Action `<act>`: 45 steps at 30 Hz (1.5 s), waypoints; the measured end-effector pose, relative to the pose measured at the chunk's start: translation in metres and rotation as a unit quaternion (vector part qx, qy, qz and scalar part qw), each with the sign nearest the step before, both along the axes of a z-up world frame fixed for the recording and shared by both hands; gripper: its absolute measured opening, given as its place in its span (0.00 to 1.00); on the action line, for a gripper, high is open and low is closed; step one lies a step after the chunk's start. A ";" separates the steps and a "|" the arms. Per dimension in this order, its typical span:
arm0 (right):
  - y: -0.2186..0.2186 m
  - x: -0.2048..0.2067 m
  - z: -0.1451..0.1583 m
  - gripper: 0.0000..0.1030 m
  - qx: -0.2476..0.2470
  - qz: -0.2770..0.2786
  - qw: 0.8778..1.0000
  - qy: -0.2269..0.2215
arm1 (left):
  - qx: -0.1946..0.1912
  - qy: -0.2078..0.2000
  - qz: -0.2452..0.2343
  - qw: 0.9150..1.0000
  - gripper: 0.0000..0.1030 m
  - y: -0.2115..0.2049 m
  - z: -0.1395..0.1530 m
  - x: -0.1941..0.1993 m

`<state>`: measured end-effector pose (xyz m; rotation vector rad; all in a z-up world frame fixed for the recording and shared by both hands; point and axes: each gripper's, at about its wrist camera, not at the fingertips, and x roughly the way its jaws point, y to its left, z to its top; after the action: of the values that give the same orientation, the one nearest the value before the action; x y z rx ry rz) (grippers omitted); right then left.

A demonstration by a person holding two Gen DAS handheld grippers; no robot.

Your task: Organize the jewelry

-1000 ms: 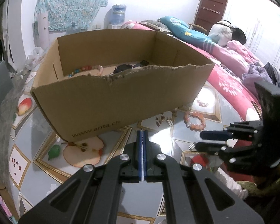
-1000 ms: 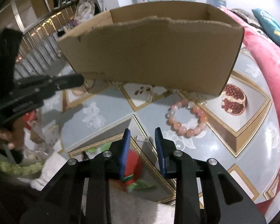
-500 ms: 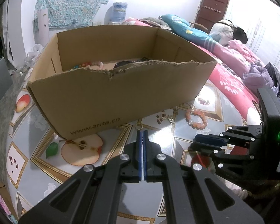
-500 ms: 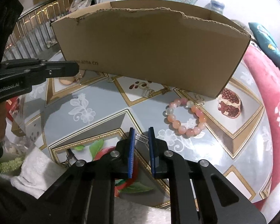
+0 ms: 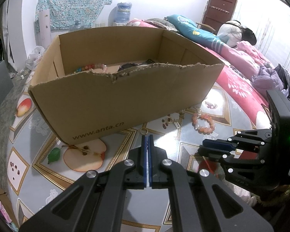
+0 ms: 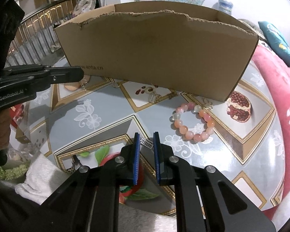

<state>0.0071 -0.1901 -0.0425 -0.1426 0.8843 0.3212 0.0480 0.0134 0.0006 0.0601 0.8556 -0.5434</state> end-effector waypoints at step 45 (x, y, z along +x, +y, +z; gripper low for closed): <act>-0.013 0.105 0.119 0.23 0.135 0.004 0.983 -0.123 | -0.030 -0.092 0.052 0.994 0.18 0.014 0.082 0.097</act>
<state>0.1124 -0.2027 0.0762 0.0655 0.5882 0.4174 0.1449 0.0275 0.0830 0.0099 0.6585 -0.4587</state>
